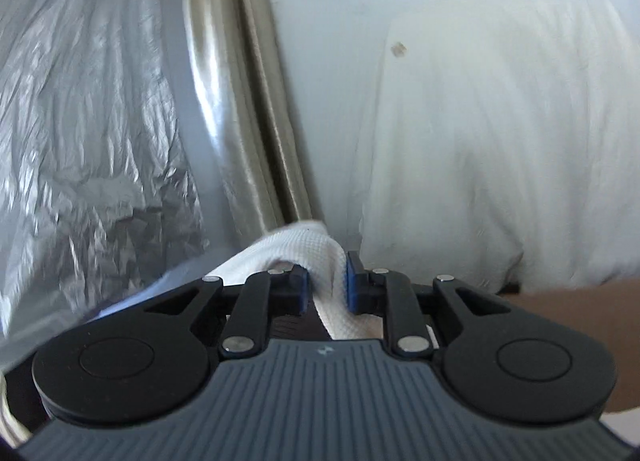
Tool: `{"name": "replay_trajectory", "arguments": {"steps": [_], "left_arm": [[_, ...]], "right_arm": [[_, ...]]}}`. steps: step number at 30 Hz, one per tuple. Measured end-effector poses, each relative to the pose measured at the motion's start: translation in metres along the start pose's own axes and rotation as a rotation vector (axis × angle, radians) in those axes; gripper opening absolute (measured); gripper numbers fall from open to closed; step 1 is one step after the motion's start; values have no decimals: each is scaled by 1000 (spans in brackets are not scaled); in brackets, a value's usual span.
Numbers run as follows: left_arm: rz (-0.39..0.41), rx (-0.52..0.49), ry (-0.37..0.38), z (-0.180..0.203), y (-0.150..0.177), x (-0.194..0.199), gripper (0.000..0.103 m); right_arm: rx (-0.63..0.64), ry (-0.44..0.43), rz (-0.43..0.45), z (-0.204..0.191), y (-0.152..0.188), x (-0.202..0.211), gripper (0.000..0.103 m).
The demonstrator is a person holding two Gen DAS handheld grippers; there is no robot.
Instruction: Fold clothes
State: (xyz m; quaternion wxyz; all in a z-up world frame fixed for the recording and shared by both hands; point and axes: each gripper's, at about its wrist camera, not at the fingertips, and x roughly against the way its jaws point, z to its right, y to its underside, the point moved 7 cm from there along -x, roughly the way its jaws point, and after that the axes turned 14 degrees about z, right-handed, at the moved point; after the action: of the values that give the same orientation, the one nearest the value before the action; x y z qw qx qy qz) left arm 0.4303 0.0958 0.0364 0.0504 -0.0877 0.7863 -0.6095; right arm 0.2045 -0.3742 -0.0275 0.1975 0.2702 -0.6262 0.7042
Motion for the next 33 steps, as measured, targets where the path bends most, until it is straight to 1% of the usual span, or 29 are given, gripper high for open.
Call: {"name": "replay_trajectory", "arguments": {"steps": [2, 3, 6, 7, 9, 10, 12, 15, 17, 18, 19, 20, 21, 22, 23, 25, 27, 29, 30, 31, 33], "left_arm": [[15, -64, 2, 13, 5, -14, 19], [21, -80, -7, 18, 5, -21, 15], [19, 0, -115, 16, -8, -41, 12], [11, 31, -138, 15, -11, -46, 12], [-44, 111, -108, 11, -9, -52, 12], [-67, 132, -89, 10, -6, -50, 12], [-92, 142, -53, 7, 2, -39, 12], [-98, 157, 15, 6, 13, -8, 12], [-124, 165, 75, 4, 21, 16, 10], [-155, 158, 108, 6, 25, 26, 10], [-188, 148, 130, 9, 31, 36, 9], [-221, 138, 152, 12, 37, 46, 9], [-245, 129, 171, 15, 42, 55, 9], [-244, 125, 180, 17, 42, 60, 9], [-243, 121, 189, 19, 43, 65, 9], [-238, 112, 204, 22, 43, 75, 9], [-206, 95, 192, 23, 35, 77, 9], [-173, 82, 178, 26, 22, 83, 9], [-152, 83, 168, 26, 12, 86, 9], [-129, 84, 158, 24, 2, 87, 9], [-94, 66, 142, 22, -11, 77, 9]], "right_arm": [[-56, 46, -14, 26, -9, -12, 89], [-89, 62, -23, 39, -13, -18, 89], [-196, 94, -55, 65, -25, -38, 89], [-226, 94, -58, 69, -30, -50, 89], [-306, 68, -46, 79, -45, -70, 90], [-376, 13, -34, 78, -49, -87, 90], [-519, -103, -10, 75, -60, -122, 90], [-619, -134, 20, 55, -58, -168, 90], [-529, -81, -25, 32, -45, -195, 89], [-473, -56, -57, 20, -37, -207, 85], [-429, -38, -76, 6, -26, -213, 61], [-365, 1, -57, -6, -18, -213, 56], [-285, 20, -8, -17, -18, -210, 45], [-233, 29, 9, -24, -19, -203, 23], [-198, 42, 17, -25, -21, -197, 10], [-146, 72, 100, -19, -39, -171, 8], [-118, 135, 185, -9, -59, -142, 8], [-91, 199, 269, 1, -80, -111, 8], [-89, 217, 309, 5, -89, -96, 7], [-95, 234, 349, 7, -97, -86, 3], [-108, 266, 427, 12, -112, -67, 3]]}}
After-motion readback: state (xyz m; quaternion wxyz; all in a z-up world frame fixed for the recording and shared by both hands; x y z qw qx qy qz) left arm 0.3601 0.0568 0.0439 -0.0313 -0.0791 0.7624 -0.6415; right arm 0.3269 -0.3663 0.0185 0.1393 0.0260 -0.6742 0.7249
